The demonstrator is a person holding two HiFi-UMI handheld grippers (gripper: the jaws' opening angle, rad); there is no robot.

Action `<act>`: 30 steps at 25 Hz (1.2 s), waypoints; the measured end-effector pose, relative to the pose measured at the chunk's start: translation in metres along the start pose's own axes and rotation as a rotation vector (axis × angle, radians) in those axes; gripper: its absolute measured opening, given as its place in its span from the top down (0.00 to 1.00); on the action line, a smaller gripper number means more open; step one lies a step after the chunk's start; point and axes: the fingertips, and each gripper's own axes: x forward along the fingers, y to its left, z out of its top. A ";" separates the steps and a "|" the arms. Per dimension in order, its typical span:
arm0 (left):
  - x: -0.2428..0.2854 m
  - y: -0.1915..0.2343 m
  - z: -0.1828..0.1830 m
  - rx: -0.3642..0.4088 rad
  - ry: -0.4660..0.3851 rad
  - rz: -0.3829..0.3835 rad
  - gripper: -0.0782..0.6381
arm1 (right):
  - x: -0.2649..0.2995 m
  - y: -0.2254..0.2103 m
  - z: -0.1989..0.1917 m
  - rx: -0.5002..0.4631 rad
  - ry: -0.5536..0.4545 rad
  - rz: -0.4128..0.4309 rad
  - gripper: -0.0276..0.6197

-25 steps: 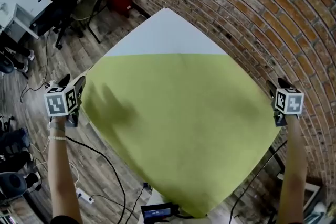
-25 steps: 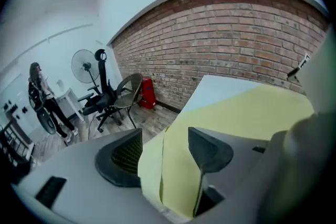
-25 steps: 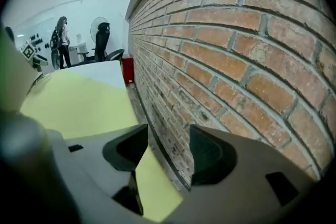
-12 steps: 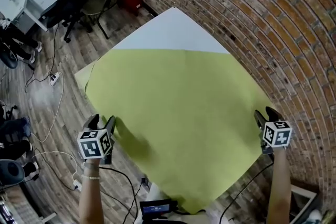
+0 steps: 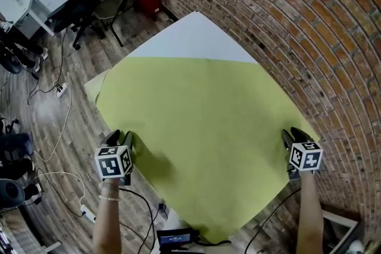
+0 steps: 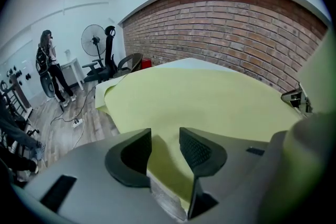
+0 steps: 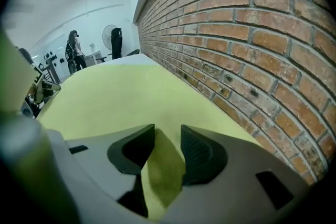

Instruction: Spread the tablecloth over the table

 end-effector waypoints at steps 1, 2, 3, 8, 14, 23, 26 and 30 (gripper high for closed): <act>0.001 0.000 0.001 0.011 -0.001 0.002 0.65 | 0.001 0.002 0.002 -0.017 0.005 -0.006 0.71; 0.001 0.000 0.002 0.018 -0.001 0.003 0.65 | 0.003 0.004 0.004 -0.035 0.009 -0.012 0.73; 0.002 0.001 0.003 0.016 -0.001 0.001 0.65 | 0.004 0.006 0.006 -0.053 0.011 -0.018 0.75; 0.007 0.002 0.009 -0.031 -0.013 -0.008 0.65 | 0.009 0.010 0.011 -0.081 0.016 -0.005 0.84; 0.016 -0.001 0.019 0.006 -0.039 0.004 0.71 | 0.017 0.012 0.019 -0.080 0.020 -0.011 0.88; 0.026 0.002 0.032 0.016 -0.051 -0.023 0.72 | 0.031 0.011 0.036 -0.071 0.017 -0.016 0.89; 0.031 0.004 0.037 0.016 -0.057 -0.028 0.72 | 0.037 0.009 0.042 -0.073 0.016 -0.012 0.89; 0.034 0.008 0.043 0.010 -0.065 -0.027 0.72 | 0.044 0.012 0.052 -0.083 0.018 -0.011 0.90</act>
